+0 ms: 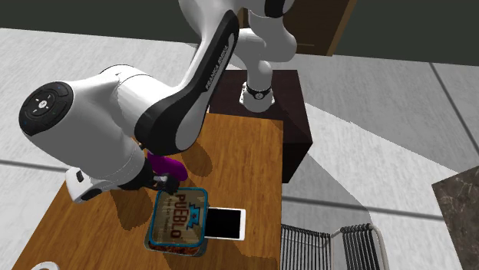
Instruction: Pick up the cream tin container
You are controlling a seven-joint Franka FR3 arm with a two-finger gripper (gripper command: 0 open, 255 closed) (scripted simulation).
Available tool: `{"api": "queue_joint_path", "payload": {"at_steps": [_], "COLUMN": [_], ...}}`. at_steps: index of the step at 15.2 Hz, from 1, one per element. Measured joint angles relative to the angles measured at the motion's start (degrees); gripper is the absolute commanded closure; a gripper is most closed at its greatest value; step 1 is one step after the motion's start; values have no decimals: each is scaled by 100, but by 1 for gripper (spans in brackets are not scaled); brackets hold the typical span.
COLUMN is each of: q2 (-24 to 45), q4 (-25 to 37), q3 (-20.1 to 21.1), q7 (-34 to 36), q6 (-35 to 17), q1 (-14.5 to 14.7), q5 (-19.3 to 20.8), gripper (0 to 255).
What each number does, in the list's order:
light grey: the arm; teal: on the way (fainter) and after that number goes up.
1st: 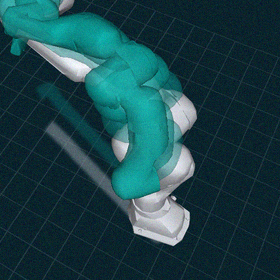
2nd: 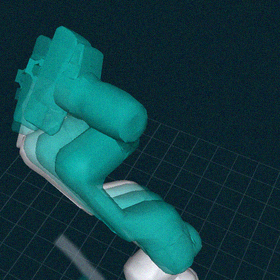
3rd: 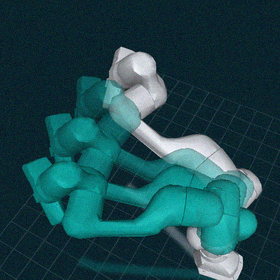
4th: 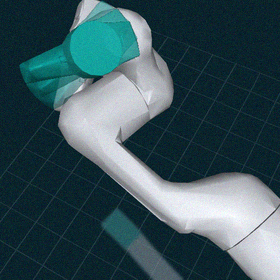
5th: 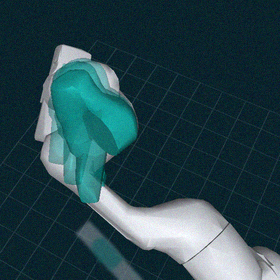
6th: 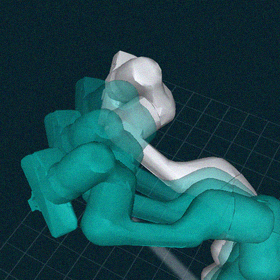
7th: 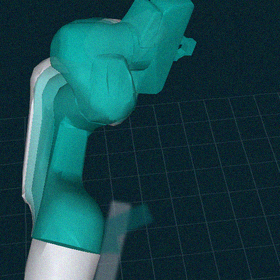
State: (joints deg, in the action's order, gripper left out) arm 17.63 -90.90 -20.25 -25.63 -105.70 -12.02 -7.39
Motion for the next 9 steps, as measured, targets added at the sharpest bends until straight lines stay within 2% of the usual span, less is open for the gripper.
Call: {"api": "queue_joint_path", "payload": {"at_steps": [6, 7, 9], "q2": [130, 150, 166], "q4": [-262, -273, -273], "q3": [20, 22, 24], "q7": [-42, -49, -56], "q6": [-384, -413, -434], "q1": [-7, -11, -15], "q5": [-56, -64, -72], "gripper": [0, 255, 255]}}
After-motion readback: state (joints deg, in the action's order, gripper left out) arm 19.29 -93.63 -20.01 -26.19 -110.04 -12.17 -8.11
